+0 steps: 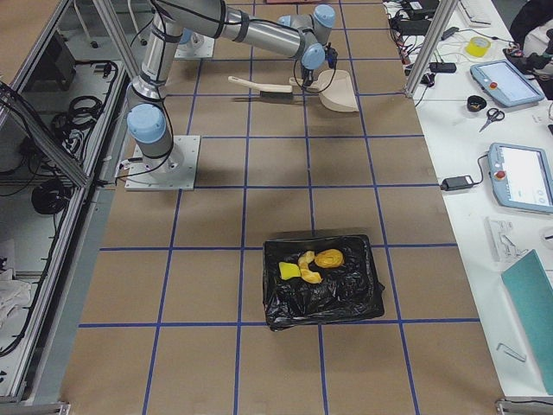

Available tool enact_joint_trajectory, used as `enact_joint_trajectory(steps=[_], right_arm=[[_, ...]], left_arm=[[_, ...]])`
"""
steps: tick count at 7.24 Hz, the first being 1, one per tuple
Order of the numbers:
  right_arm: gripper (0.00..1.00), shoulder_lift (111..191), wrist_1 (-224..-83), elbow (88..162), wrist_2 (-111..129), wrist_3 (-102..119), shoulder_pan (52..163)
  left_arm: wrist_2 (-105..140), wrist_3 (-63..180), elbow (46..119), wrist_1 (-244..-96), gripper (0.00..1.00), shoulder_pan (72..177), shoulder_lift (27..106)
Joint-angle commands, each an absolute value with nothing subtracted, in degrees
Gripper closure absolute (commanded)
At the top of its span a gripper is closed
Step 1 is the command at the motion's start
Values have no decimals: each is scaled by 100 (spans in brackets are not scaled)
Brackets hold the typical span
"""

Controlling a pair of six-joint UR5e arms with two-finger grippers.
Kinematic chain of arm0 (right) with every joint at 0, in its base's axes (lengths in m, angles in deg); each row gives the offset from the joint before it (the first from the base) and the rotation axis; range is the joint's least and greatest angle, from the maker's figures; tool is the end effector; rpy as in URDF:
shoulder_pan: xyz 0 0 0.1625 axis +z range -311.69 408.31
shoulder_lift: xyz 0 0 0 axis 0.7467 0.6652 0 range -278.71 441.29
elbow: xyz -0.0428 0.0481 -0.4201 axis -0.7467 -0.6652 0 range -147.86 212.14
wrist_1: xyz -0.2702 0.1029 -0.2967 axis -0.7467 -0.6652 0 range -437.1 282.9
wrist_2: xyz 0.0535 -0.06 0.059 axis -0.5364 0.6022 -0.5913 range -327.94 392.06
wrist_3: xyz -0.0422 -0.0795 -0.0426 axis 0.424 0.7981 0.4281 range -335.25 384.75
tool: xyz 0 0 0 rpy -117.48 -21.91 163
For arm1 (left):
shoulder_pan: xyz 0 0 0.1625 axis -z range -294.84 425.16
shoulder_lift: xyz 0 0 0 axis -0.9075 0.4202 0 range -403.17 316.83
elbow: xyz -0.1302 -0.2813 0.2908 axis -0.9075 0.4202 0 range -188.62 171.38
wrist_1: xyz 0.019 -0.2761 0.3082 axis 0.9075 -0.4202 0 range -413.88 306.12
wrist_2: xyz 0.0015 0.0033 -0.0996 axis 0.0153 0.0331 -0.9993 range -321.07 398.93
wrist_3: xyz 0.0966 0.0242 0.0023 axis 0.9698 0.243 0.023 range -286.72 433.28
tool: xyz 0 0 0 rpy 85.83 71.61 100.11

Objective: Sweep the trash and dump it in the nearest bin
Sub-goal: 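Withdraw the open left gripper away from the brush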

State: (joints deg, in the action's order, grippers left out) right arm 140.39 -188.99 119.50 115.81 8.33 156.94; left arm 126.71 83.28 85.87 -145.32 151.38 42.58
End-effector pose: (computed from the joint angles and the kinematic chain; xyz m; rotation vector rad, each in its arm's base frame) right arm 0.3448 -0.5717 0.2320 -0.0501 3.0634 0.2129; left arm -0.1067 -0.4654 0.4822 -0.1673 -3.0948 -0.0381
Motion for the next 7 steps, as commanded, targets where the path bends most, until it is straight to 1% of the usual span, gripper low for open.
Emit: enact_joint_trajectory(steps=[1, 2, 4, 5, 7], right_arm=[[92, 14035, -18995, 11951, 11547, 831, 15694], [88, 14044, -18987, 11951, 11556, 831, 15694], [83, 14044, -18987, 11951, 11556, 823, 15694], [78, 14044, -18978, 11951, 11564, 831, 15694], [72, 14061, -18969, 11959, 11573, 831, 15694]], left_arm=[[12726, 8313, 8603, -14512, 0, 15146, 4253], [12700, 8287, 8612, -14520, 0, 15146, 4253], [12700, 8260, 8621, -14581, 0, 15147, 4235], [12708, 8234, 8621, -14582, 0, 15155, 4235], [12709, 8417, 8621, -14582, 0, 15120, 4244]])
